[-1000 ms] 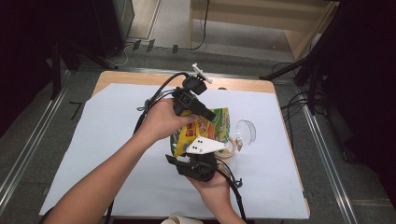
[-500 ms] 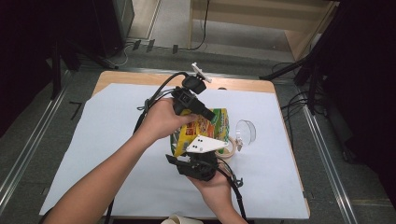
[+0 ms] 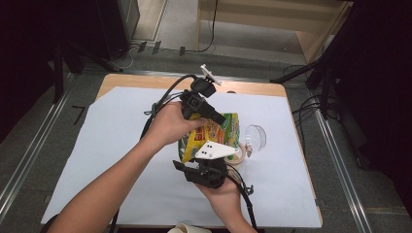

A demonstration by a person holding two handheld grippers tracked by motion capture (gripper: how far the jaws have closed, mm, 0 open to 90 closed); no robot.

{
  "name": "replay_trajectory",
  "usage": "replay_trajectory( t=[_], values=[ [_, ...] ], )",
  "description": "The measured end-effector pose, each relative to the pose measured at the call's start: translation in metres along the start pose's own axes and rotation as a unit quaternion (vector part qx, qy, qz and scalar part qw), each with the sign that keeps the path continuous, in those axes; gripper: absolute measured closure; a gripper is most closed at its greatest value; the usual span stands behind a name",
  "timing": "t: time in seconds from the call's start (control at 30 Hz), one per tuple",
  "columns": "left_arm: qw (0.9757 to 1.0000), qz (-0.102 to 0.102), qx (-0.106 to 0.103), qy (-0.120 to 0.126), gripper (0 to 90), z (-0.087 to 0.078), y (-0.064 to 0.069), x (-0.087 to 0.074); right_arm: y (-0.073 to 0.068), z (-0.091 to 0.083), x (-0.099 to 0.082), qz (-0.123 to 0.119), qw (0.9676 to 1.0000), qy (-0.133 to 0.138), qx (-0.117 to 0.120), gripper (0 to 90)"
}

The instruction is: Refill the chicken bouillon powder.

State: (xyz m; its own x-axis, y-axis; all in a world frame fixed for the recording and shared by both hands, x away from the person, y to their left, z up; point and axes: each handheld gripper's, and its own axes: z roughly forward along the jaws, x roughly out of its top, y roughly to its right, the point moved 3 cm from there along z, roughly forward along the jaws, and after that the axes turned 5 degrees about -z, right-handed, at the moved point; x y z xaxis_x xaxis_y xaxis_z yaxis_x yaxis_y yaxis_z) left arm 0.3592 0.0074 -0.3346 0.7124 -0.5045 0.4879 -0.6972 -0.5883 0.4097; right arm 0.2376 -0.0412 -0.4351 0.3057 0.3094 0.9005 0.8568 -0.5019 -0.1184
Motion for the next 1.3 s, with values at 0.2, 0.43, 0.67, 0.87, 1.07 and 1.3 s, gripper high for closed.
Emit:
replay_trajectory(
  t=[0.2, 0.43, 0.67, 0.87, 1.07, 1.3],
  values=[
    [1.0000, 0.003, 0.003, -0.002, 82.3, -0.0001, 0.0018, 0.0012, 0.0006, -0.0009, 0.0002, 0.003, 1.0000, 0.000, 0.002, 67.4],
    [0.9999, 0.008, 0.005, -0.008, 82.5, -0.0006, 0.0045, -0.0007, -0.0010, 0.0002, 0.0000, 0.003, 1.0000, -0.001, 0.009, 69.9],
    [0.9997, 0.013, 0.012, -0.014, 83.8, -0.0011, 0.0082, 0.0001, -0.0024, 0.0001, -0.0003, 0.006, 0.9999, 0.006, 0.008, 70.2],
    [0.9997, 0.014, 0.014, -0.015, 84.0, -0.0007, 0.0089, 0.0014, -0.0015, 0.0001, -0.0005, 0.009, 0.9999, 0.008, 0.009, 70.3],
    [0.9997, 0.013, 0.013, -0.015, 83.9, -0.0003, 0.0086, 0.0020, -0.0009, -0.0001, -0.0004, 0.007, 0.9999, 0.008, 0.009, 70.3],
    [0.9998, 0.010, 0.011, -0.011, 83.9, -0.0018, 0.0078, 0.0036, -0.0009, -0.0018, 0.0020, 0.001, 1.0000, 0.004, 0.003, 70.2]
  ],
)
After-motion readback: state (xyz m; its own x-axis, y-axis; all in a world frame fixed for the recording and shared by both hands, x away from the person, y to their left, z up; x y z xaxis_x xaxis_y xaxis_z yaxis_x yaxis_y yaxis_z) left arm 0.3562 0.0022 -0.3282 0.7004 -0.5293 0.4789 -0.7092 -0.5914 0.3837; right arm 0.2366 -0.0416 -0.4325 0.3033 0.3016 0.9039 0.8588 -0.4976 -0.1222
